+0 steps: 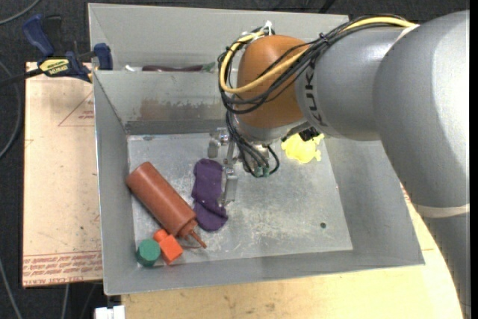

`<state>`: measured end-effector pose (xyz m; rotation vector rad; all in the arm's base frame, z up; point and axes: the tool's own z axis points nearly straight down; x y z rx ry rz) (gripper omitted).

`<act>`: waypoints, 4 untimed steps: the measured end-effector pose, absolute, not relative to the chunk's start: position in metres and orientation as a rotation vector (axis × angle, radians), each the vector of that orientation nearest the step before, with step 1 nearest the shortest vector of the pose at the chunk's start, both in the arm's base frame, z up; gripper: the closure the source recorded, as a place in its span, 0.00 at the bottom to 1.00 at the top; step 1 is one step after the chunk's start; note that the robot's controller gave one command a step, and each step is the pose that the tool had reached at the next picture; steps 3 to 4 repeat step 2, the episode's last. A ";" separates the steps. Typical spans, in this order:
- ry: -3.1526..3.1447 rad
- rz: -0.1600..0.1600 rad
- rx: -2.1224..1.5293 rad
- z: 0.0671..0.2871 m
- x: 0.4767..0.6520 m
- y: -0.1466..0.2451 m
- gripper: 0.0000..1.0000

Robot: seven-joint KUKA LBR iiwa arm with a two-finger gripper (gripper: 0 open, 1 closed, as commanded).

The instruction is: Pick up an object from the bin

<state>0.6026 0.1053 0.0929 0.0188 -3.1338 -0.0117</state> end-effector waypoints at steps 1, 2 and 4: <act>-3.058 -0.004 0.740 0.071 0.579 0.151 1.00; -3.058 -0.004 0.739 0.071 0.579 0.151 1.00; -3.058 -0.004 0.739 0.071 0.579 0.151 1.00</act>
Offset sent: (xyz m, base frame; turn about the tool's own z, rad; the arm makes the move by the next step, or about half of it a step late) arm 0.0000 0.0000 0.0000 0.0000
